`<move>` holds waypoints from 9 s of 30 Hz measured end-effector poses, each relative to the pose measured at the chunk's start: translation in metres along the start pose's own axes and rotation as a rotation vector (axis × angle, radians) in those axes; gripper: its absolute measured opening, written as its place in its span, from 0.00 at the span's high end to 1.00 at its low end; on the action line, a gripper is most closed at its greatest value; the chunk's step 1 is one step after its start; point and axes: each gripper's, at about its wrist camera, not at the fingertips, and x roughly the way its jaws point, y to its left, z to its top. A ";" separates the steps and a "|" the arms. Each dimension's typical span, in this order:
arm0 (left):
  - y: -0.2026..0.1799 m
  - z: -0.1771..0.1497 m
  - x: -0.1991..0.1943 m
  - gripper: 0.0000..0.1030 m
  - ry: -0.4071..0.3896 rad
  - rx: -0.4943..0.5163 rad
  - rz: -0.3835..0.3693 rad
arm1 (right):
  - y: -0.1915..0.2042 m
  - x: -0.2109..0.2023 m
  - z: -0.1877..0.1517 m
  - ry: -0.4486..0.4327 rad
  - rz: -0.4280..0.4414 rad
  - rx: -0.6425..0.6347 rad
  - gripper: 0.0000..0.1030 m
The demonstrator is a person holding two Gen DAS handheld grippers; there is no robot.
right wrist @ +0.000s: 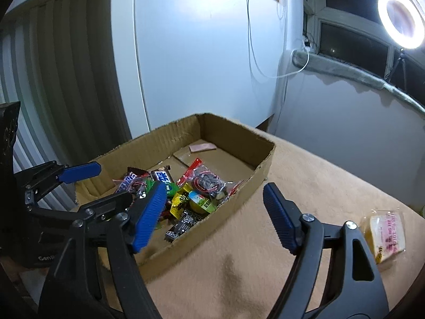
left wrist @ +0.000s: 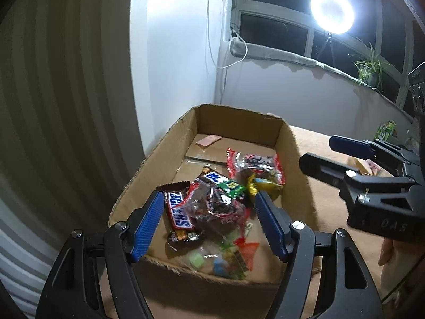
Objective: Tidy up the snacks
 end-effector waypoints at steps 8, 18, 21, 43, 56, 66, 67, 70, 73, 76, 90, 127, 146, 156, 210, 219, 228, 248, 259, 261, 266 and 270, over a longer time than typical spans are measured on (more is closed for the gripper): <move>-0.009 0.002 -0.019 0.27 -0.031 0.026 0.018 | 0.003 -0.022 0.001 -0.050 -0.014 0.019 0.08; -0.022 0.005 -0.031 0.26 -0.041 0.056 0.028 | -0.010 -0.037 -0.008 -0.052 -0.026 0.049 0.07; -0.033 0.005 -0.032 0.26 -0.037 0.076 0.023 | -0.022 -0.043 -0.013 -0.054 -0.033 0.071 0.07; -0.171 0.012 -0.013 0.26 0.009 0.321 -0.094 | -0.199 -0.118 -0.089 -0.090 -0.258 0.365 0.07; -0.248 0.009 0.043 0.26 0.173 0.307 -0.402 | -0.275 -0.099 -0.100 0.038 -0.253 0.401 0.04; -0.290 0.016 0.113 0.26 0.280 0.267 -0.417 | -0.306 -0.031 -0.085 0.158 -0.124 0.357 0.04; -0.293 0.014 0.115 0.26 0.284 0.271 -0.415 | -0.307 -0.026 -0.086 0.164 -0.106 0.360 0.04; -0.302 0.009 0.125 0.26 0.302 0.278 -0.406 | -0.311 -0.014 -0.093 0.181 -0.046 0.374 0.05; -0.308 0.006 0.126 0.26 0.283 0.305 -0.379 | -0.311 -0.011 -0.095 0.169 0.039 0.388 0.23; -0.305 0.005 0.125 0.35 0.269 0.302 -0.347 | -0.308 -0.010 -0.095 0.165 0.033 0.381 0.26; -0.314 0.004 0.129 0.36 0.263 0.319 -0.321 | -0.312 -0.007 -0.096 0.164 0.065 0.413 0.27; -0.180 0.022 -0.082 0.37 -0.124 0.315 -0.288 | -0.087 -0.156 -0.004 -0.075 -0.004 0.153 0.29; -0.086 0.015 -0.071 0.37 -0.098 0.187 -0.132 | -0.015 -0.061 0.028 -0.017 0.184 0.077 0.29; -0.036 0.040 -0.039 0.37 -0.082 0.137 -0.054 | 0.003 0.000 0.068 -0.024 0.217 0.027 0.29; -0.087 0.023 -0.090 0.00 -0.168 0.100 -0.019 | -0.065 -0.173 -0.055 -0.128 -0.361 0.138 0.00; -0.122 0.020 -0.091 0.00 -0.152 0.113 -0.076 | -0.093 -0.198 -0.065 -0.143 -0.418 0.190 0.00; -0.146 0.013 -0.087 0.00 -0.118 0.143 -0.071 | -0.110 -0.209 -0.073 -0.144 -0.443 0.221 0.00; -0.159 0.007 -0.090 0.00 -0.092 0.162 -0.063 | -0.117 -0.212 -0.076 -0.147 -0.453 0.234 0.00; -0.159 0.007 -0.093 0.00 -0.097 0.164 -0.068 | -0.118 -0.213 -0.076 -0.148 -0.453 0.234 0.00; -0.160 0.007 -0.094 0.00 -0.098 0.166 -0.067 | -0.118 -0.213 -0.076 -0.148 -0.452 0.234 0.00; -0.160 0.007 -0.095 0.00 -0.099 0.166 -0.068 | -0.118 -0.212 -0.075 -0.148 -0.454 0.236 0.00; -0.160 0.007 -0.095 0.00 -0.099 0.166 -0.068 | -0.120 -0.213 -0.075 -0.148 -0.455 0.236 0.00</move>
